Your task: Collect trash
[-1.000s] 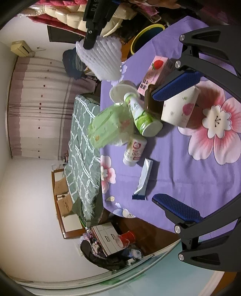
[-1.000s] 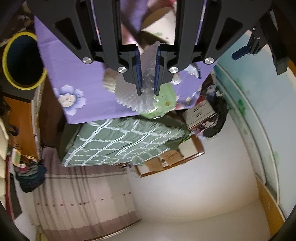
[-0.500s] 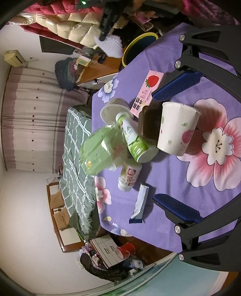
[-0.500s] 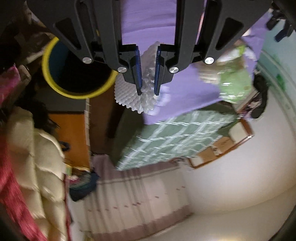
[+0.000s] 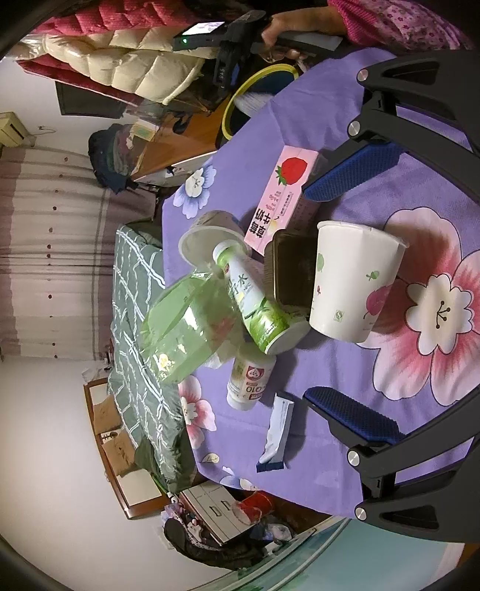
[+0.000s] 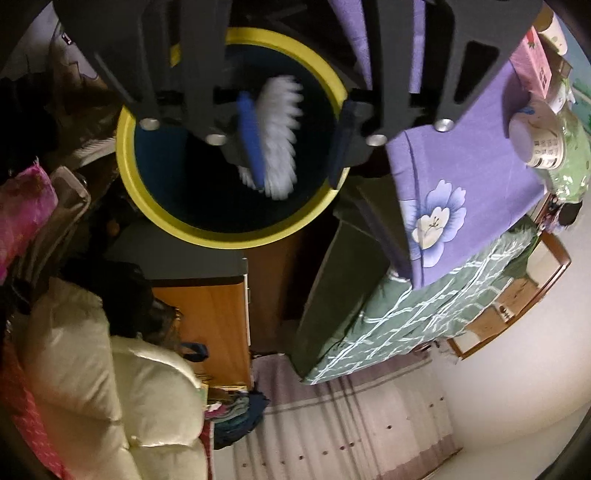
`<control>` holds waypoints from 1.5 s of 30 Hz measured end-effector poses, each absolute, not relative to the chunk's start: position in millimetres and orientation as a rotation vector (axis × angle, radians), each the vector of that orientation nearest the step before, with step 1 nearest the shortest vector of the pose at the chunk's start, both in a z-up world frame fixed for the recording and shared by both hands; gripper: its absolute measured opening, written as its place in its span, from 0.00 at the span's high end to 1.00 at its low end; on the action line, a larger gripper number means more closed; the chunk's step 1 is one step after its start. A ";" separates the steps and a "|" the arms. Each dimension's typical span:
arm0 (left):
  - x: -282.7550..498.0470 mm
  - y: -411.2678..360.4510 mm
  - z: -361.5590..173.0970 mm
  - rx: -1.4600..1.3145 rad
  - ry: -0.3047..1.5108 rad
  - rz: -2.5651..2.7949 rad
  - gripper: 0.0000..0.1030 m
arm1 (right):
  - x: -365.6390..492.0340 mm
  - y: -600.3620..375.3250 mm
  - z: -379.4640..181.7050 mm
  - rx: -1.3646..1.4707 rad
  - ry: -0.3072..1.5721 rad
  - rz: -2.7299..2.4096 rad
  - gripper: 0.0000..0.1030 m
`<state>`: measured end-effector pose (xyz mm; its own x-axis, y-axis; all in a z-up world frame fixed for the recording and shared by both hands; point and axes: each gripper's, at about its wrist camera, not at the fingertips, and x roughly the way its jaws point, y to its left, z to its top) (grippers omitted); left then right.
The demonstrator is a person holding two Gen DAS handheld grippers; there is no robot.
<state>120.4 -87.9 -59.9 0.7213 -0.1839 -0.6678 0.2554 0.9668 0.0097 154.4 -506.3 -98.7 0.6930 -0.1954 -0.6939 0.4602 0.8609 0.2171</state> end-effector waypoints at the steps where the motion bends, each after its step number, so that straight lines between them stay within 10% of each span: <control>1: 121.7 -88.0 -61.4 0.104 0.731 -0.245 0.04 | 153.7 -505.3 -97.9 0.399 0.715 -0.374 0.63; 35: 159.9 -96.1 -123.7 0.241 0.911 -0.468 0.04 | 151.3 -460.2 -99.6 0.334 0.675 -0.344 0.63; 45: 150.5 -92.8 -117.7 0.206 0.912 -0.507 0.20 | 148.3 -458.5 -98.5 0.337 0.660 -0.339 0.63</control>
